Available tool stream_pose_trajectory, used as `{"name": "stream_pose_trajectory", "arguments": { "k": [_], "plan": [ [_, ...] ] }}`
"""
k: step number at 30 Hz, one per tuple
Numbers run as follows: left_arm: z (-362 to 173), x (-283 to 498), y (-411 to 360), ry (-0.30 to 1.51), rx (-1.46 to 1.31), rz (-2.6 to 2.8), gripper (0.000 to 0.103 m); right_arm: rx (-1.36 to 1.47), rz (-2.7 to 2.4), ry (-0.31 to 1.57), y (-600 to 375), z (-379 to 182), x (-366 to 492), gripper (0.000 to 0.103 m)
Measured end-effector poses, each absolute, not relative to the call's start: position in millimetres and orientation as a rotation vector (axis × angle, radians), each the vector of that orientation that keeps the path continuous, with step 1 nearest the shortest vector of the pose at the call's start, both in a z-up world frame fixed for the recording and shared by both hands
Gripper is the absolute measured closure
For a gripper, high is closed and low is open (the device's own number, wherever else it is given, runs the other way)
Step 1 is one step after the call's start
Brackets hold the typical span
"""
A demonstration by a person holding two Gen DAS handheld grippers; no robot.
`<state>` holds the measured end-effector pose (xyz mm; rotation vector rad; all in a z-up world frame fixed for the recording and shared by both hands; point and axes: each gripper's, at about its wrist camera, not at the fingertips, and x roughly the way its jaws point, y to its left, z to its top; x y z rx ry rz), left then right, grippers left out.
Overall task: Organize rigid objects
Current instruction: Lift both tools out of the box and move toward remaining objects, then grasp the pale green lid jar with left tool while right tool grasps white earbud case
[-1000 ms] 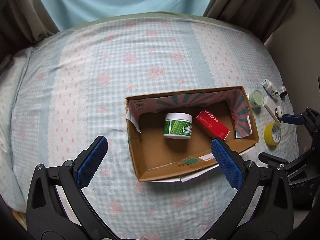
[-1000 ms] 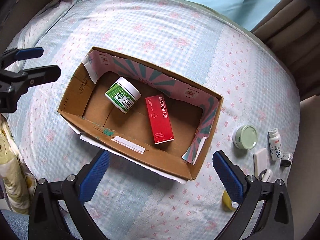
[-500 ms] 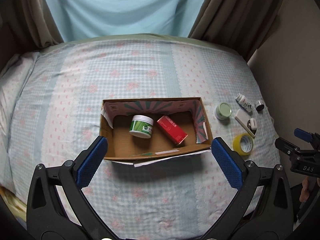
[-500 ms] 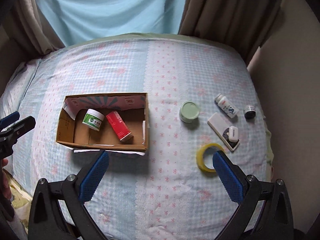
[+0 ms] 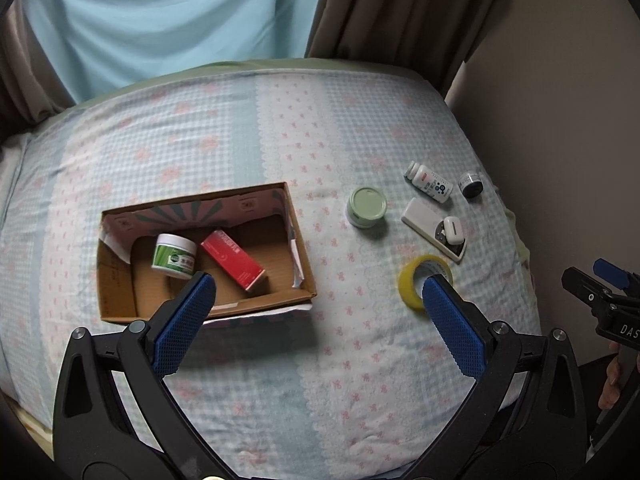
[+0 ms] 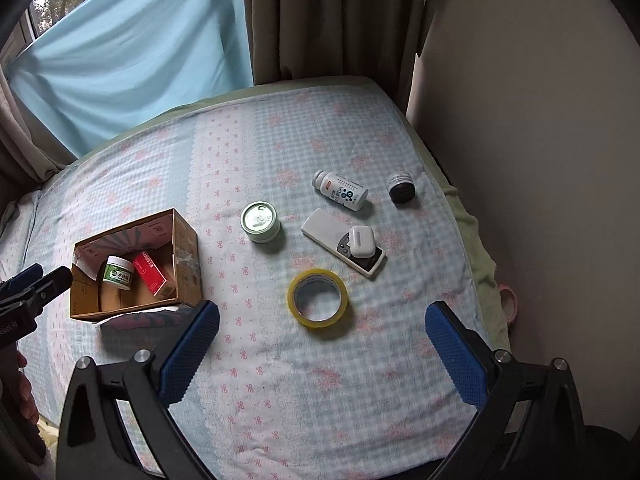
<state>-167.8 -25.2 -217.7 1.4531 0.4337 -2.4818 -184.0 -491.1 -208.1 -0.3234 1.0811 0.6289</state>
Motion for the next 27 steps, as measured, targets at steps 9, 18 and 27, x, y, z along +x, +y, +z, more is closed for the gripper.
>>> {"name": "stream_pose_trajectory", "arguments": {
  "k": [9, 18, 27],
  "plan": [
    [-258, -238, 19, 0.506, 1.498, -2.43, 0.0, -0.28, 0.648, 1.171, -501, -258, -118, 0.0],
    [-344, -313, 48, 0.457, 1.579, -2.364, 0.0, -0.267, 0.642, 1.225, -481, -336, -55, 0.0],
    [-448, -356, 38, 0.457, 1.507, -2.291, 0.0, -0.169, 0.561, 1.231, -456, -415, -13, 0.002]
  ]
}}
